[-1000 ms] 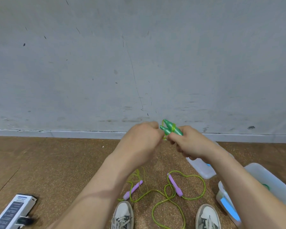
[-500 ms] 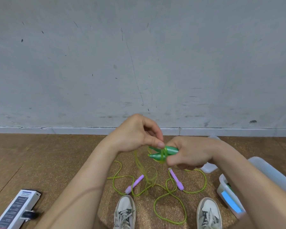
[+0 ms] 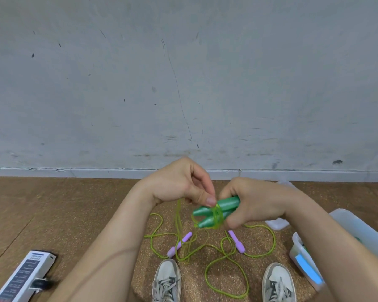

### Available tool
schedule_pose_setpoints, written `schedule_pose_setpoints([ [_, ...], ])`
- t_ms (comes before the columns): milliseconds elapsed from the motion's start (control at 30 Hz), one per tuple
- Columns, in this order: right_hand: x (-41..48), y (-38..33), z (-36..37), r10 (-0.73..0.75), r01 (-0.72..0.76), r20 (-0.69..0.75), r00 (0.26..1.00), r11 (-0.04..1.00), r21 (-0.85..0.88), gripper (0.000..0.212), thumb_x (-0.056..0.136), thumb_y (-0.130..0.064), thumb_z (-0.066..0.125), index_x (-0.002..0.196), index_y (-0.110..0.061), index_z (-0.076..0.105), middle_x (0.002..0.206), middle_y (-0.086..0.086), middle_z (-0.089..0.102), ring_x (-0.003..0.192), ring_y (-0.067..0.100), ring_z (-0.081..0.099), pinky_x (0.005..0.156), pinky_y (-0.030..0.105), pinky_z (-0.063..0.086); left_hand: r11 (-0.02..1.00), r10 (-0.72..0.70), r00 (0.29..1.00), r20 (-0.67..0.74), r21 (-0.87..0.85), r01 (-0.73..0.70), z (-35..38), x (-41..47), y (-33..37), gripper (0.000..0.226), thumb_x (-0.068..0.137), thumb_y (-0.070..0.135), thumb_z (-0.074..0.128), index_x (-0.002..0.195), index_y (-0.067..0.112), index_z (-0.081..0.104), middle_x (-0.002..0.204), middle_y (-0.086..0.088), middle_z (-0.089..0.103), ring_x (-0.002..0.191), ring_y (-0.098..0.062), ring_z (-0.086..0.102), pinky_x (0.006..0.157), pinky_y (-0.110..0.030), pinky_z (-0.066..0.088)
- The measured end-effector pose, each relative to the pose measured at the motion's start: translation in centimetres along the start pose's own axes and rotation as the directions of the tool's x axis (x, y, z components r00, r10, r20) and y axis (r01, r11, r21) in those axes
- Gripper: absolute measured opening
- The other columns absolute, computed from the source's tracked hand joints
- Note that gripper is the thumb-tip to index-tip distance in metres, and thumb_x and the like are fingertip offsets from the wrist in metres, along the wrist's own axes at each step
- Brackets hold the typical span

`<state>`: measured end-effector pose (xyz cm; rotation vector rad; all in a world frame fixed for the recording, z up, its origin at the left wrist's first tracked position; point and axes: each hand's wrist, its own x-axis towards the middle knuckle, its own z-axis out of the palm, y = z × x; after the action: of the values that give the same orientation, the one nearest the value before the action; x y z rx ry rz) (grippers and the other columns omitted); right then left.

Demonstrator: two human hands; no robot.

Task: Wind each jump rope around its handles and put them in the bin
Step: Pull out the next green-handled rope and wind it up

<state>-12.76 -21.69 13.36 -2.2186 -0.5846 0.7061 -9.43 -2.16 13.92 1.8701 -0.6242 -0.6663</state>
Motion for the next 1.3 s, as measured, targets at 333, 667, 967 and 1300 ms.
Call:
schedule_pose_setpoints([
  [333, 0.9, -0.5, 0.4, -0.002, 0.198, -0.289, 0.957, 0.733, 0.65, 0.026, 0.086, 0.001, 0.061, 0.063, -0.01, 0.053, 0.048, -0.003, 0.035, 0.039, 0.007, 0.023, 0.039, 0.019, 0.014, 0.744, -0.073, 0.935, -0.347, -0.643, -0.181, 2.2, 3.7, -1.2, 0.036, 0.092, 0.002, 0.05, 0.061, 0.015, 0.059, 0.046, 0.001, 0.042, 0.032, -0.002, 0.032, 0.034, -0.014, 0.014],
  [667, 2.6, 1.4, 0.0, 0.334, -0.003, -0.56, 0.758, 0.861, 0.508, 0.013, 0.077, -0.009, 0.066, 0.068, -0.011, 0.057, 0.051, 0.001, 0.039, 0.042, 0.012, 0.029, 0.041, 0.023, 0.021, 0.852, 0.095, 0.907, -0.41, 0.504, 0.139, 3.1, 3.1, -1.7, 0.023, 0.099, 0.025, 0.044, 0.083, 0.022, 0.061, 0.059, 0.004, 0.055, 0.06, -0.018, 0.055, 0.057, -0.029, 0.038],
  [967, 3.9, 1.7, 0.7, 0.174, -0.379, -0.765, 0.62, 0.92, -0.097, 0.016, 0.081, -0.026, 0.063, 0.076, -0.012, 0.057, 0.069, 0.006, 0.053, 0.082, 0.035, 0.058, 0.06, 0.031, 0.031, 0.512, 0.235, 0.893, -0.382, 0.83, 0.221, 2.9, 1.6, -0.2, 0.021, 0.093, 0.032, 0.052, 0.106, 0.02, 0.062, 0.09, -0.006, 0.07, 0.091, -0.029, 0.062, 0.076, -0.037, 0.048],
  [1300, 3.6, 0.1, 1.5, 0.195, -0.326, -0.337, 0.921, 0.859, -0.395, 0.025, 0.077, -0.036, 0.069, 0.072, -0.022, 0.048, 0.068, -0.005, 0.051, 0.068, 0.017, 0.053, 0.051, 0.026, 0.036, 0.886, 0.119, 0.901, -0.416, 0.455, 0.093, 1.5, 1.3, 0.0, 0.009, 0.08, 0.023, 0.074, 0.086, 0.027, 0.068, 0.062, 0.006, 0.066, 0.057, -0.006, 0.057, 0.062, -0.026, 0.044],
])
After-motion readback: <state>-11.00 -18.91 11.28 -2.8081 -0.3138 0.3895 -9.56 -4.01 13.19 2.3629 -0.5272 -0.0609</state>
